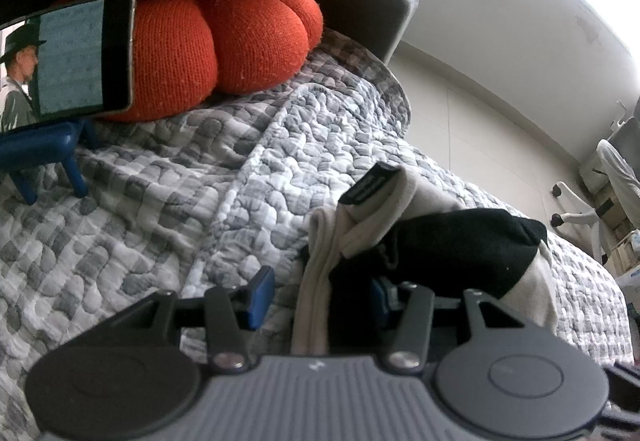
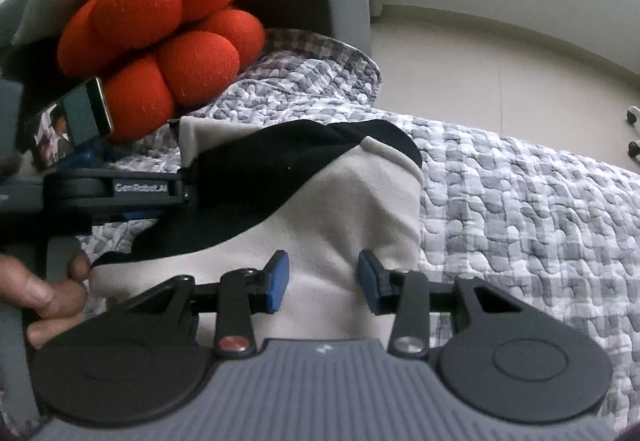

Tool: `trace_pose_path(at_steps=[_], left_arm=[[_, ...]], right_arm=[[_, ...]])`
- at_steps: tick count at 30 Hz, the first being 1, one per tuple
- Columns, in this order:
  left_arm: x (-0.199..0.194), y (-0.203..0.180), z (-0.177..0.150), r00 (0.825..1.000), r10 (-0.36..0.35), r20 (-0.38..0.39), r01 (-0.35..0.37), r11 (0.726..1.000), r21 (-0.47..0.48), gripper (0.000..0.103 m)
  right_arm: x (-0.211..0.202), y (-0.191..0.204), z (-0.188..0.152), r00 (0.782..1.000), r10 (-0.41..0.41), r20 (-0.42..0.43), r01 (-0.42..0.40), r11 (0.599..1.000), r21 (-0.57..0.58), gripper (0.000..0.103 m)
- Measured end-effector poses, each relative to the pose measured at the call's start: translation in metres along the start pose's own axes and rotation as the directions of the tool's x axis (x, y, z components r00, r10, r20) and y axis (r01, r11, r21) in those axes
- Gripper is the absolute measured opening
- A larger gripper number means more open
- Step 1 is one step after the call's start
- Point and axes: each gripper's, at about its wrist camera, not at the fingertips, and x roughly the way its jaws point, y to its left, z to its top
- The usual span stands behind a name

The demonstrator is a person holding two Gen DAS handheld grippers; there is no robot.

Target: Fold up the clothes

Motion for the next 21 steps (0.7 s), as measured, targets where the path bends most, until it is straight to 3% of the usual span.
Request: trace_pose_path(at_steps=[21], left_arm=[[0.001,0.0,0.0,1.0,-0.001,0.001,0.001,1.0,0.004,0.053]], right_arm=[[-0.021,0.0,-0.031,1.0,0.012,0.027,-0.014,0.998,0.058,0.042]])
